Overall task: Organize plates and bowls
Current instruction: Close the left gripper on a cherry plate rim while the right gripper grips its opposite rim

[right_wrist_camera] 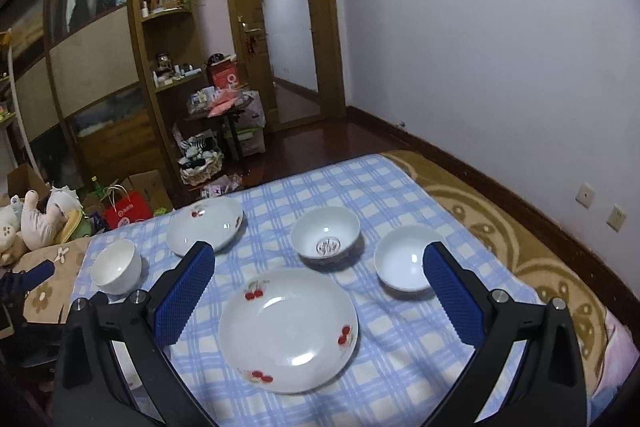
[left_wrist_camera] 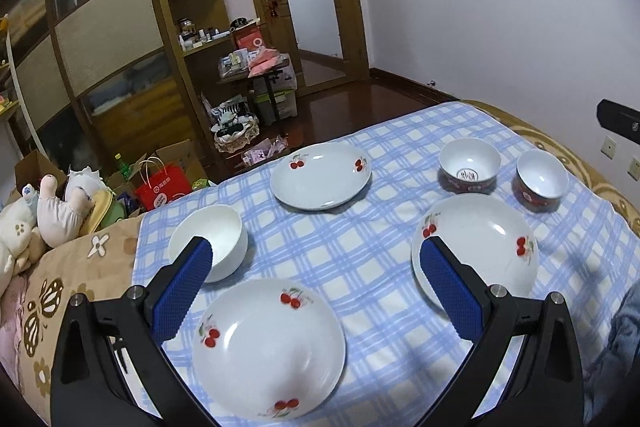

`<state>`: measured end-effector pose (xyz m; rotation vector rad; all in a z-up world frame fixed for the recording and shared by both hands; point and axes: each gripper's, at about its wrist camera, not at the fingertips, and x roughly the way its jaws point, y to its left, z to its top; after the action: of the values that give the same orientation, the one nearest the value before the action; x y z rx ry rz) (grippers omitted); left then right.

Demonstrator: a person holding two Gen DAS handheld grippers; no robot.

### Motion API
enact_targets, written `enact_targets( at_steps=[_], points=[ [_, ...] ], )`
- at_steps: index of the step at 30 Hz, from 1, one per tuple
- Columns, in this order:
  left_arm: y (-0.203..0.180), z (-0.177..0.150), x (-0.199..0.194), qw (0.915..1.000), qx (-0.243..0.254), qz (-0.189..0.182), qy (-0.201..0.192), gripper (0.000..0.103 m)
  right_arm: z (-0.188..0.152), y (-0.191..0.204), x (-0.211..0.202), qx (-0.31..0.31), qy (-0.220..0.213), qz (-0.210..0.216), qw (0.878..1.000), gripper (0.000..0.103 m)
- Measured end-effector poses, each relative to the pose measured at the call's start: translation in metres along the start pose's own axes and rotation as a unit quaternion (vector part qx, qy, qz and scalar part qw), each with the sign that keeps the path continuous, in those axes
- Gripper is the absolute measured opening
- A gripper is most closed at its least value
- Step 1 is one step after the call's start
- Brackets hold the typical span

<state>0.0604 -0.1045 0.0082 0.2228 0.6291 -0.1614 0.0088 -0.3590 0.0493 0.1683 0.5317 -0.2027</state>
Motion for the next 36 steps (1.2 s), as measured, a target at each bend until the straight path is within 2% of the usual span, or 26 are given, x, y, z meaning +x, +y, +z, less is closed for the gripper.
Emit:
enact_targets(
  at_steps=[5,9,13,18,20,22,30,32,36],
  points=[
    [-0.009,0.012,0.018,0.9999,-0.002,-0.01,0.007,0.102,0.004,-0.003,0.015,-0.034,0.002,-0.021,0.999,0.103],
    [-0.02,0.022,0.036,0.9992,0.01,-0.032,0.02,0.102,0.001,-0.016,0.033,-0.021,0.021,-0.023,0.999,0.103],
    [-0.029,0.032,0.053,0.9989,0.008,-0.035,0.029,0.102,0.001,-0.026,0.05,-0.022,0.036,-0.024,0.999,0.103],
    [-0.037,0.039,0.077,0.9971,-0.002,-0.049,0.058,0.102,-0.005,-0.036,0.077,-0.019,0.064,-0.018,0.998,0.099],
    [-0.039,0.039,0.086,0.9965,-0.01,-0.051,0.066,0.102,-0.009,-0.039,0.087,-0.015,0.078,-0.012,0.997,0.094],
    [-0.041,0.036,0.095,0.9954,-0.019,-0.054,0.077,0.102,-0.013,-0.041,0.1,-0.012,0.094,-0.006,0.996,0.093],
    [-0.057,0.008,0.132,0.9887,-0.021,-0.071,0.131,0.102,-0.031,-0.044,0.141,-0.011,0.147,0.01,0.989,0.075],
    [-0.063,-0.002,0.14,0.9856,-0.024,-0.089,0.142,0.102,-0.037,-0.045,0.15,-0.009,0.163,0.005,0.987,0.07],
    [-0.074,-0.019,0.156,0.9807,-0.02,-0.092,0.171,0.102,-0.048,-0.049,0.163,-0.003,0.184,0.005,0.983,0.069]
  ],
)
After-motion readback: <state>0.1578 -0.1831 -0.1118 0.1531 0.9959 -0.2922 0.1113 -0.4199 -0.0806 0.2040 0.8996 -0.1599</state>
